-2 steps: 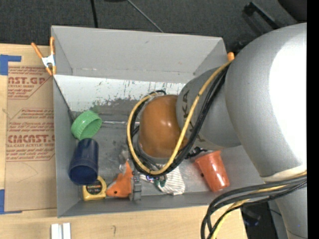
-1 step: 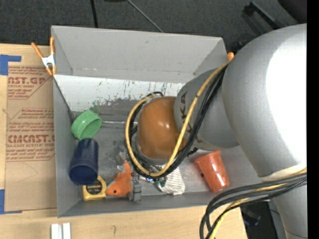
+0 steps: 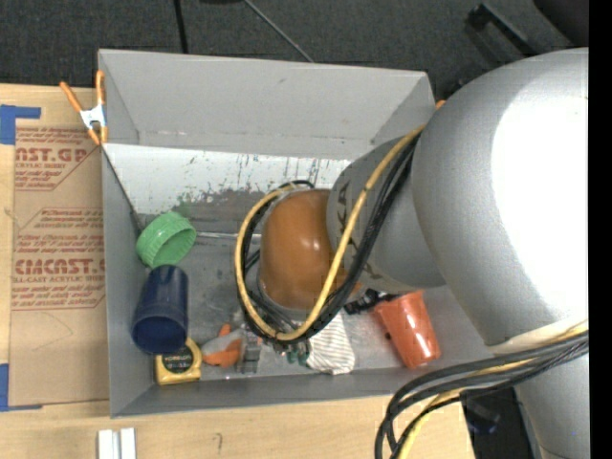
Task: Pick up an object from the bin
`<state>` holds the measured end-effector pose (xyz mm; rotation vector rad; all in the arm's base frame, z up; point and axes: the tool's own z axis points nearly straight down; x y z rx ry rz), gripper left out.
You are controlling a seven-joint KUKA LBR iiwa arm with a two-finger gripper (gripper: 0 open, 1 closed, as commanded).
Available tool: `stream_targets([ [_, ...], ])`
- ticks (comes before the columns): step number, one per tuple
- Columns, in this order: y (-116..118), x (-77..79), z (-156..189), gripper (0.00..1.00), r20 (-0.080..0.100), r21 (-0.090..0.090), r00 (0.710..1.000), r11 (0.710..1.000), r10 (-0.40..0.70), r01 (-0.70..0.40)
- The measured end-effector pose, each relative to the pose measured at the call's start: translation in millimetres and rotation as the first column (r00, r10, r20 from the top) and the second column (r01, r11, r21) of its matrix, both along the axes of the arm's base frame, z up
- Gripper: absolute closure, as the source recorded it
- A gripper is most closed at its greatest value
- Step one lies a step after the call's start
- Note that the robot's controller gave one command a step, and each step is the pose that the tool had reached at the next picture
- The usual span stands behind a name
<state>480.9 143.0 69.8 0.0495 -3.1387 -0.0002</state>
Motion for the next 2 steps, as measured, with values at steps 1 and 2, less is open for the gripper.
stream_targets([
  [1,0,0.0,0,1.0,0.0,0.0,1.0,1.0,0.0,0.0],
  [2,5,34.2,133,1.0,0.004,0.001,1.0,1.0,-0.011,0.011],
])
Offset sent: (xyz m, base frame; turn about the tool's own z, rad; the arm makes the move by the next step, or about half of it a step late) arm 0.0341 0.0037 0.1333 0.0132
